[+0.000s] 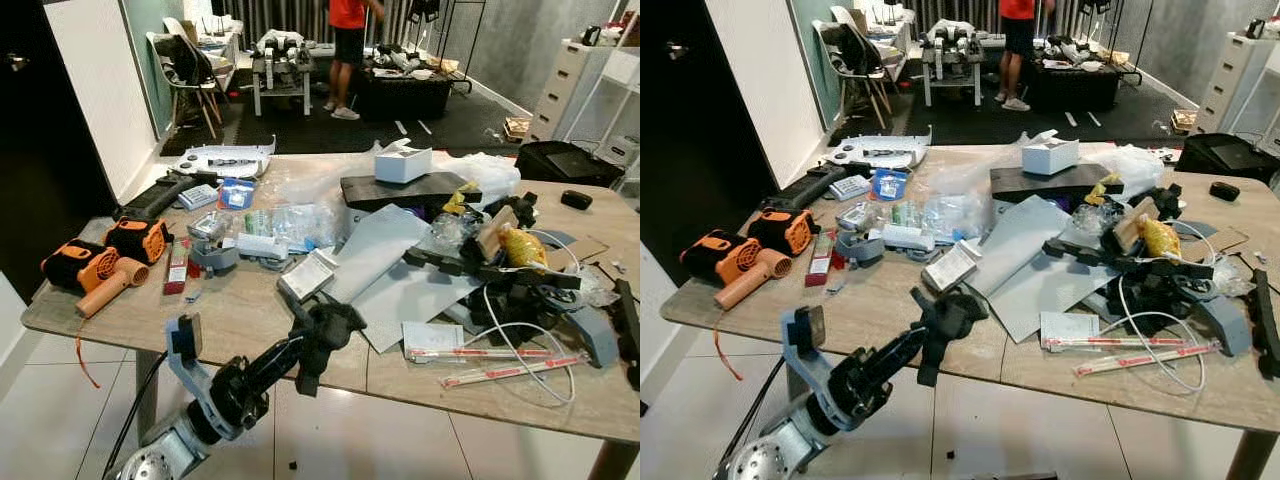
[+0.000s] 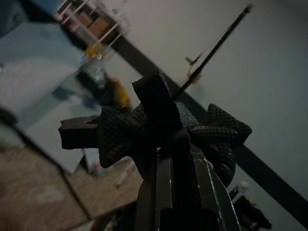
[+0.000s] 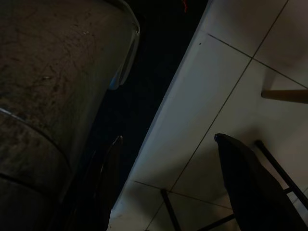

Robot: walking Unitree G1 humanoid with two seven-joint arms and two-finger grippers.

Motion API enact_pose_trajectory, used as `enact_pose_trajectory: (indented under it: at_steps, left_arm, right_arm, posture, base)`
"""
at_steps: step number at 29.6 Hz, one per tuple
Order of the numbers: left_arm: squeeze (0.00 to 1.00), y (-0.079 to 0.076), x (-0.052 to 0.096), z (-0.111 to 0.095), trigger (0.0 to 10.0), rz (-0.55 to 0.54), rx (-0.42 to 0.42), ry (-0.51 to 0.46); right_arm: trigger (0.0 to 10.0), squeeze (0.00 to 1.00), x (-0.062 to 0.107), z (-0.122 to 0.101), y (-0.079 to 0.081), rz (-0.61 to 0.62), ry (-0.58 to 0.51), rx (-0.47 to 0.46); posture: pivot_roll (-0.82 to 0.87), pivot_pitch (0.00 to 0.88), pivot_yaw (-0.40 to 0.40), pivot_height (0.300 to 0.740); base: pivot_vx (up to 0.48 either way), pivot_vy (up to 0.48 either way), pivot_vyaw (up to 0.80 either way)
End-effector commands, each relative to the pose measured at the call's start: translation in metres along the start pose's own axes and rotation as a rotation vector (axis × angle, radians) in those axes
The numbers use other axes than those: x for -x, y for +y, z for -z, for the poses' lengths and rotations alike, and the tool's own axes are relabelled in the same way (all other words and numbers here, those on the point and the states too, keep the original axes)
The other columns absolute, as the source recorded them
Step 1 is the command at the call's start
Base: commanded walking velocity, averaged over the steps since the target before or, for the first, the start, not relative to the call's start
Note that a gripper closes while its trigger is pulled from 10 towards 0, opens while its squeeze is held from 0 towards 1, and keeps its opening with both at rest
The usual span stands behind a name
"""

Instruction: Picking trash to rubbish bin

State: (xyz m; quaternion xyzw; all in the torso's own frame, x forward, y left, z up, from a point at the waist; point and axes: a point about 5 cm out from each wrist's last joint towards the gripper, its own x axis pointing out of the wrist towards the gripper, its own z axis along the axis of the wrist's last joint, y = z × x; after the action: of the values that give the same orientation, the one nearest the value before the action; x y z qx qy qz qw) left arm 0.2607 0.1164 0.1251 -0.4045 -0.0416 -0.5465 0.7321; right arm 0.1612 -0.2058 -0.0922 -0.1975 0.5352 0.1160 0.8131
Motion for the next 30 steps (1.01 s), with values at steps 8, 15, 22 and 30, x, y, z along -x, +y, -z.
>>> enact_pose_trajectory:
  at_steps: [8, 15, 22, 30]
  left_arm:
    - [0.00, 0.000, -0.005, 0.021, 10.0, -0.023, 0.016, 0.053]
    - [0.00, 0.002, -0.006, 0.022, 10.0, -0.044, 0.003, 0.063]
    - [0.00, 0.003, -0.004, 0.022, 10.0, -0.051, -0.004, 0.067]
    - [0.00, 0.003, -0.004, 0.023, 10.0, -0.052, -0.010, 0.071]
  right_arm:
    - [10.0, 0.00, 0.000, 0.005, 0.005, -0.017, 0.022, 0.013]
    - [10.0, 0.00, 0.000, 0.005, 0.005, -0.017, 0.021, 0.013]
    - [10.0, 0.00, 0.000, 0.006, 0.009, -0.024, 0.025, 0.008]
    - [10.0, 0.00, 0.000, 0.007, 0.010, -0.027, 0.027, 0.003]
  posture:
    - [-0.09, 0.099, 0.025, 0.740]
    - [-0.09, 0.099, 0.025, 0.740]
    - [-0.09, 0.098, 0.028, 0.740]
    - [-0.09, 0.098, 0.028, 0.740]
  base:
    - [-0.031, 0.000, 0.00]
    - [-0.284, 0.000, 0.00]
    - [-0.313, 0.000, 0.00]
    - [-0.325, 0.000, 0.00]
